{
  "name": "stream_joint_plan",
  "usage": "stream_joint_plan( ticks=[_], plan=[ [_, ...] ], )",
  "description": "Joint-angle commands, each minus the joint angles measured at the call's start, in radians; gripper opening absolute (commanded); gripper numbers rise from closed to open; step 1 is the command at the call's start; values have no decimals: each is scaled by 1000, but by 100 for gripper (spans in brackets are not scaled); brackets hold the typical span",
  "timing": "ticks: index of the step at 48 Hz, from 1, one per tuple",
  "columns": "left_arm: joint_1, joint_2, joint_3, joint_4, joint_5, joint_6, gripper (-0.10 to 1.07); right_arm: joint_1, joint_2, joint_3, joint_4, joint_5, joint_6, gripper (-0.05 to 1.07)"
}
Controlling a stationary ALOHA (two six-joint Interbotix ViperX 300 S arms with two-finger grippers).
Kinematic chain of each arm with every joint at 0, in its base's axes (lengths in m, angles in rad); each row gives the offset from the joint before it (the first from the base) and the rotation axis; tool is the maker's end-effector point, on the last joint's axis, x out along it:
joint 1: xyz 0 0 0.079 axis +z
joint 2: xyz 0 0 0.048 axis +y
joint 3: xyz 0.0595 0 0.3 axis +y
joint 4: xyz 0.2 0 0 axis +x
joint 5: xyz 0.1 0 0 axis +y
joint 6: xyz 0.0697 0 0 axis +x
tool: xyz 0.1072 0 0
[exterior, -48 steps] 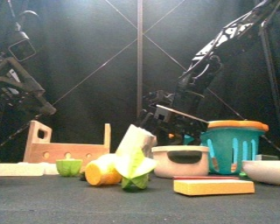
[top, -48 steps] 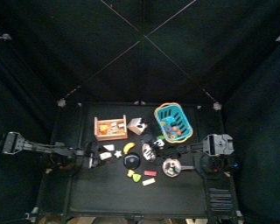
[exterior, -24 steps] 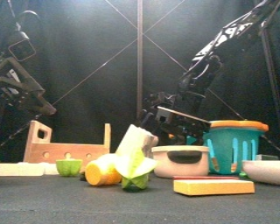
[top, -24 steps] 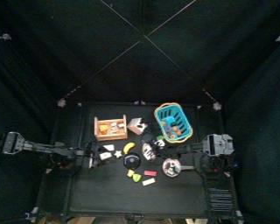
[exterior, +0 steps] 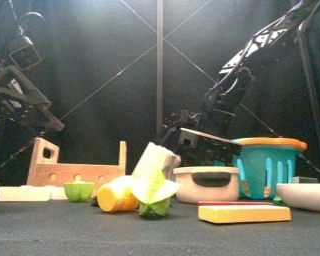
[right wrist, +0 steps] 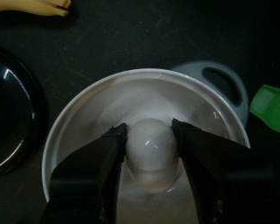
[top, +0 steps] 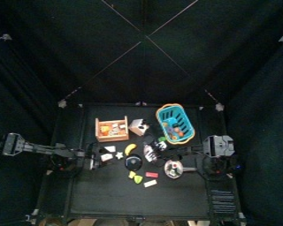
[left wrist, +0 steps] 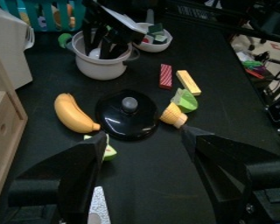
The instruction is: Grab egg
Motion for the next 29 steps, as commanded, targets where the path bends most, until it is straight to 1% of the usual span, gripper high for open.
stream_joint_plan(
  ticks=[1,7,10,29],
  plan=[
    [0,0,-11,-2,-5,0,100,0,-18,-14,0,0,0,70],
    [0,2,-11,-2,-5,0,100,0,-18,-15,0,3,2,63],
    [0,0,-11,-2,-5,0,100,0,-18,-18,0,5,0,62],
    [0,0,-11,-2,-5,0,100,2,-49,-38,-6,5,0,61]
  ],
)
